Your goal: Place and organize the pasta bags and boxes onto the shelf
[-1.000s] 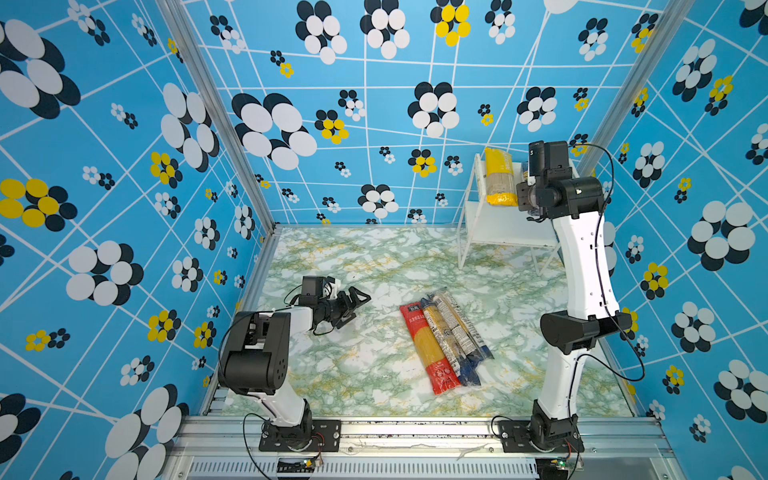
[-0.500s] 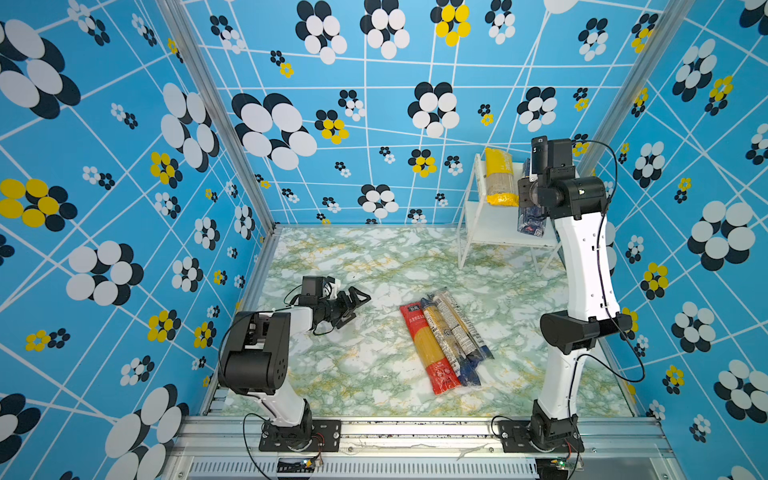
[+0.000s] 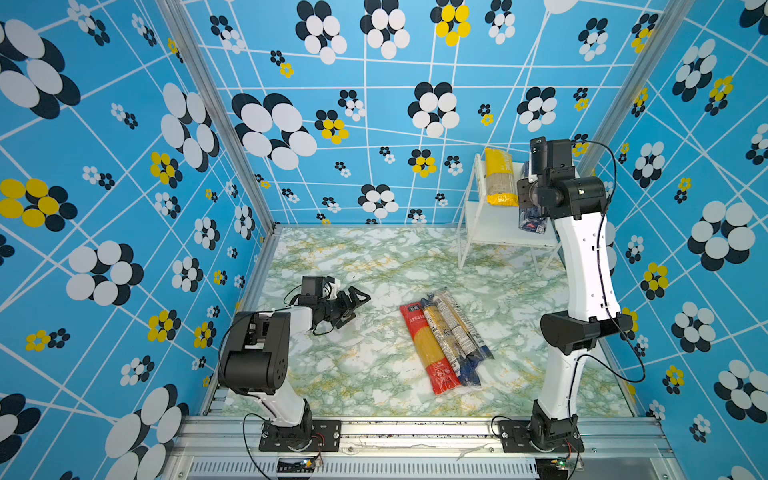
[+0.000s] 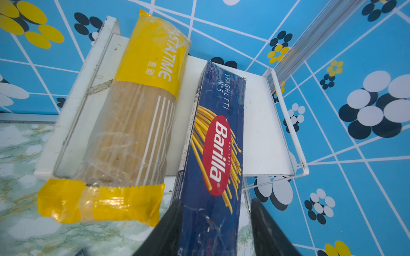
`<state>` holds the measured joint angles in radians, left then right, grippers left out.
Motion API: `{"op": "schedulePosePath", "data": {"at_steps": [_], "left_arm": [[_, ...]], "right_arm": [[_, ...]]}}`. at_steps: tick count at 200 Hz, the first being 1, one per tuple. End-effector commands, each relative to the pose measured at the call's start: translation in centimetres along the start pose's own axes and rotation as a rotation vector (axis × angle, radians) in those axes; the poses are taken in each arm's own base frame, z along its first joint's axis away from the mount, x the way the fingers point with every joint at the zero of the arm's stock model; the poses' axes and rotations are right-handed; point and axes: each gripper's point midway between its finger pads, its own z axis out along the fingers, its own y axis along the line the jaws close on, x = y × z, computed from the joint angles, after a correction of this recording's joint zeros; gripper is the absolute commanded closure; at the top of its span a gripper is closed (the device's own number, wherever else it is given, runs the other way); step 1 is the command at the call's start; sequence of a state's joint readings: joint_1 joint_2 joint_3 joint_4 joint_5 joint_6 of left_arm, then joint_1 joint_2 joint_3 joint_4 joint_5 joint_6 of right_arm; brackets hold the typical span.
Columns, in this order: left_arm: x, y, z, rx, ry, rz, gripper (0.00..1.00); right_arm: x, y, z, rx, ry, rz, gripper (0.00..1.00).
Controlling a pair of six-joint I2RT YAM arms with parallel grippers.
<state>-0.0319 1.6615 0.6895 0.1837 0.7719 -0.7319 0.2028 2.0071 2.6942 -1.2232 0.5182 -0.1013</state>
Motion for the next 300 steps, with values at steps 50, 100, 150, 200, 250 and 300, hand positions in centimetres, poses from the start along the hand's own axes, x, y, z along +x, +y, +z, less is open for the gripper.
{"op": "schedulePosePath", "data": {"at_steps": [50, 100, 150, 200, 250, 300], "left_arm": [[-0.3, -1.7, -0.9, 0.006, -0.013, 0.044, 0.01], [0.1, -3.1, -1.5, -0.005, -0.023, 0.081, 0.01], [1.0, -4.7, -1.7, -0.014, -0.027, 0.116, 0.01], [2.1, -5.6, -2.4, -0.022, -0.046, 0.136, 0.01], [2.6, -6.3, -3.5, -0.030, -0.071, 0.146, 0.01], [2.9, -7.0, -4.4, -0.029, -0.092, 0.162, 0.01]], "right_arm": [[0.6, 2.3, -6.6, -0.221, -0.148, 0.019, 0.42], [5.8, 2.9, -11.1, -0.369, -0.280, 0.084, 0.45], [13.2, 5.8, -11.2, -0.487, -0.273, 0.039, 0.51], [16.5, 8.6, -11.0, -0.597, -0.372, 0.029, 0.51], [16.9, 9.4, -9.1, -0.625, -0.390, 0.023, 0.56], [16.5, 8.1, -6.5, -0.557, -0.357, 0.074, 0.62]]}}
